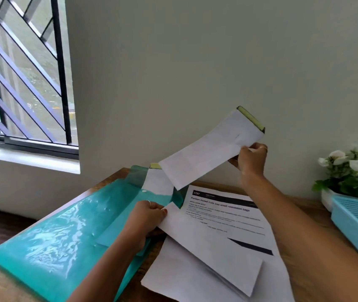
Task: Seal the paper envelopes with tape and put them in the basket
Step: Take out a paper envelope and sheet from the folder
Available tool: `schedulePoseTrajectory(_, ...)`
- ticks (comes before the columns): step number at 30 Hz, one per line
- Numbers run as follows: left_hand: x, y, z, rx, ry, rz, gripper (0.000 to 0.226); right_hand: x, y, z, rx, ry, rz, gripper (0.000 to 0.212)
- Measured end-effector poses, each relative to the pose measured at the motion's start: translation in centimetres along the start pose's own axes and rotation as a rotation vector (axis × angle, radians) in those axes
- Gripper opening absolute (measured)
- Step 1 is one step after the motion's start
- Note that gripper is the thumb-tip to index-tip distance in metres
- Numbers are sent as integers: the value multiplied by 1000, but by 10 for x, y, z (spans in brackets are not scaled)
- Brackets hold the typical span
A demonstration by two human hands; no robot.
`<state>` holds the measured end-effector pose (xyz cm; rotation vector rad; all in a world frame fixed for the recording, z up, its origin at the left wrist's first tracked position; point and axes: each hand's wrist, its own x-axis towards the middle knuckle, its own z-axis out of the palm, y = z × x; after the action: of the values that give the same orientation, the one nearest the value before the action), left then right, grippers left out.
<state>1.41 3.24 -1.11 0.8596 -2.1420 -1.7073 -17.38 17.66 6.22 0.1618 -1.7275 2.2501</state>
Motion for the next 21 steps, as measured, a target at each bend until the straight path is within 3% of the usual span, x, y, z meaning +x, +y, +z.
schedulePoseTrajectory(5,-9,5,-1,-50,-5,14,8,-27,-6,-49,125,-32,152,32)
schedulePoseTrajectory(10,-8,4,-10,-148,130,120,15,-79,-11,-82,217,-42,292,15)
schedulePoseTrajectory(18,-1,4,-43,-208,840,352,28,-146,-12,-110,184,-144,464,29)
schedulePoseTrajectory(21,-7,7,-57,-332,1015,378,28,-158,-14,-120,142,-241,553,31)
